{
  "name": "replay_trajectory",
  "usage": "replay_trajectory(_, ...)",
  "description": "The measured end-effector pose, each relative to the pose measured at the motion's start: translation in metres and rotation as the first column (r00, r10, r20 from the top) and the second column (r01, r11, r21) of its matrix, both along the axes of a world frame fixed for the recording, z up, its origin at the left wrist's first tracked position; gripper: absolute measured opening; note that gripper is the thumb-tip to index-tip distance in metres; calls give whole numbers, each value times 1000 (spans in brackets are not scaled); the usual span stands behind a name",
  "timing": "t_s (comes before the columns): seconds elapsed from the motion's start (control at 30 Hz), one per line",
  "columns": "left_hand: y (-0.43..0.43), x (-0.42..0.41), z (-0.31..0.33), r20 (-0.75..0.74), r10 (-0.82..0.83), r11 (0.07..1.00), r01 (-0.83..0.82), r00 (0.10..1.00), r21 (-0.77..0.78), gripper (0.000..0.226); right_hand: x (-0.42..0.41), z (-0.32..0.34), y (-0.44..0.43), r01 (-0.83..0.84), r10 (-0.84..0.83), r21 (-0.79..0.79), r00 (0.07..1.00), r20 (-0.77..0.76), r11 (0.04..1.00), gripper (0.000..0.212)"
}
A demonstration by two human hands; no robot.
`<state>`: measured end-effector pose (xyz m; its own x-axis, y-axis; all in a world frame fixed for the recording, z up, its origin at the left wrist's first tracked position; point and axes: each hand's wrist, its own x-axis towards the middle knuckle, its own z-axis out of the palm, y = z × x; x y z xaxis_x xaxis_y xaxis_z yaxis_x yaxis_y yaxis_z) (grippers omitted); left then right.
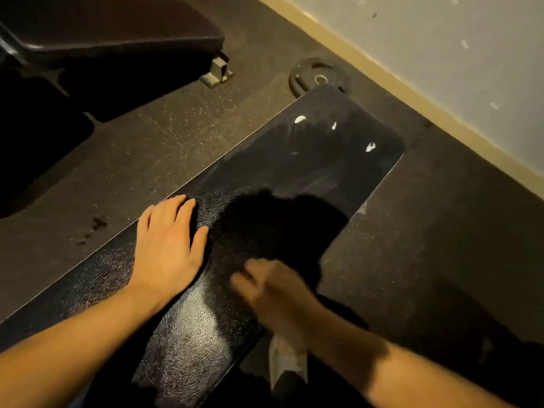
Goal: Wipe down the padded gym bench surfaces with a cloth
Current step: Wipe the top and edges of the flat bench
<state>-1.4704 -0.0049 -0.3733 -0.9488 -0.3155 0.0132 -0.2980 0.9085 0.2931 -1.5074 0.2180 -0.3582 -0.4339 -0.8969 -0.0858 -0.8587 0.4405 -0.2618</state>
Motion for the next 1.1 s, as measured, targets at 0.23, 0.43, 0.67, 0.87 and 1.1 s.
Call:
replay_trajectory(0.23, 25, -41, -7, 16, 15, 1000, -16, 1000, 26, 61, -220, -5, 51, 834, -851, -176, 499, -166, 523, 17)
replay_trajectory(0.43, 56, -87, 2, 9, 21, 997, -21, 1000, 70, 57, -74, 9, -2, 416, -409, 10, 891, 196, 909, 23)
replay_trajectory(0.67, 76, -130, 16, 211, -12, 1000, 16, 977, -14, 93, -285, -9, 112, 665, -686, -170, 697, -210, 727, 17)
replay_trajectory(0.87, 90, -164, 41, 456, 101, 994, -68, 884, -88, 116, -287, -18, 58, 814, -830, -184, 557, -19, 550, 14)
replay_trajectory(1.1, 102, -188, 57, 597, 149, 987, -82, 788, -137, 109, -257, -20, 93, 488, -496, -237, 868, 27, 840, 22)
